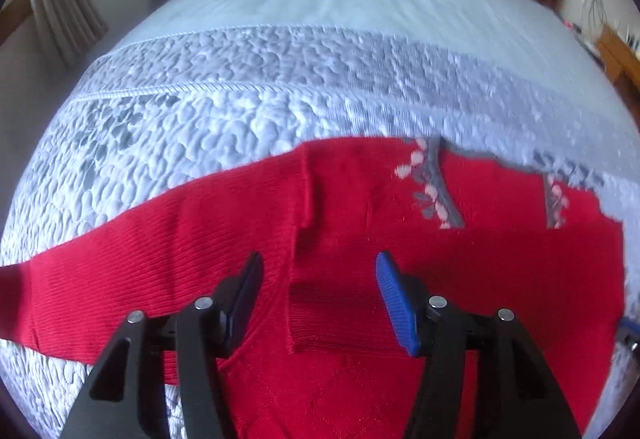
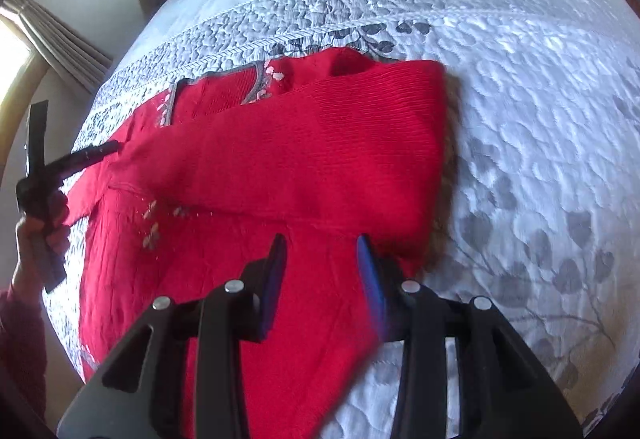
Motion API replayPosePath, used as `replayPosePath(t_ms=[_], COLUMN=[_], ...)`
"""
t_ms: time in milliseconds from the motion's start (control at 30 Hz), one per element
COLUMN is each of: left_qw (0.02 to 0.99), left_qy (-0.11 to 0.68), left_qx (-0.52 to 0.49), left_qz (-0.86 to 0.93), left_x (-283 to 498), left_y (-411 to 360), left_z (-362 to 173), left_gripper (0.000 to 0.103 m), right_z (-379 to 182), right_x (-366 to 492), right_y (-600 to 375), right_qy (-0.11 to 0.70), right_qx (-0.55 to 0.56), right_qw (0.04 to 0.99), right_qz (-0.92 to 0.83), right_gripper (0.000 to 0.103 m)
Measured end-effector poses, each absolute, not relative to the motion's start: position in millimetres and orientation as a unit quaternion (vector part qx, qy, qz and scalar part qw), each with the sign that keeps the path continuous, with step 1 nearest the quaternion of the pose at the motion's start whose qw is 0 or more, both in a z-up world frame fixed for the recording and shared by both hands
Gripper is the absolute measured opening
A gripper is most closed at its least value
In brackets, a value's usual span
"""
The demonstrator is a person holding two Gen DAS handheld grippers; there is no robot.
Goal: Fold small clothes
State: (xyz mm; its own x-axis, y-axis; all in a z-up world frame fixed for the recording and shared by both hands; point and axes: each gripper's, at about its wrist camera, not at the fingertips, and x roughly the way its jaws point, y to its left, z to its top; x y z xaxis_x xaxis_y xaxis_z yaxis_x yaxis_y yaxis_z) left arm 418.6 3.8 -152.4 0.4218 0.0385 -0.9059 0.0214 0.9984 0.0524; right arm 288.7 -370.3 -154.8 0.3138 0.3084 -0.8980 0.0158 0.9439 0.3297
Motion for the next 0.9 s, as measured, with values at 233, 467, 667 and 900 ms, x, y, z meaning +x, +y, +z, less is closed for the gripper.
replayPosePath(t_ms=[233,467,667,900], left_qw=[0.827,0.84,0.82,0.777], left_qy=[0.562,0.541,0.547,0.545], left_qx=[0.02,-0.039,-0.062,-0.148], left_qz=[0.017,0.031,0.158,0.279], left_x=[414,354,294,262], left_y=[10,85,213,348], left_z=[-174,-141,-141,-138], left_gripper=[0.062,0.073,0.073,0.073], right_z=[-175,-142,-138,-135], right_x=[297,257,239,244], right_y=[-372,-345,-312,-274], right_qy=[0.604,0.577,0.575,0.582], right_qx=[0.152,0.113,0.07,0.043], right_qw=[0.779,0.802,0.806,0.799], right_qz=[0.077,0.104,0.12,0.143], right_gripper=[0.033,0.043,0.043,0.044])
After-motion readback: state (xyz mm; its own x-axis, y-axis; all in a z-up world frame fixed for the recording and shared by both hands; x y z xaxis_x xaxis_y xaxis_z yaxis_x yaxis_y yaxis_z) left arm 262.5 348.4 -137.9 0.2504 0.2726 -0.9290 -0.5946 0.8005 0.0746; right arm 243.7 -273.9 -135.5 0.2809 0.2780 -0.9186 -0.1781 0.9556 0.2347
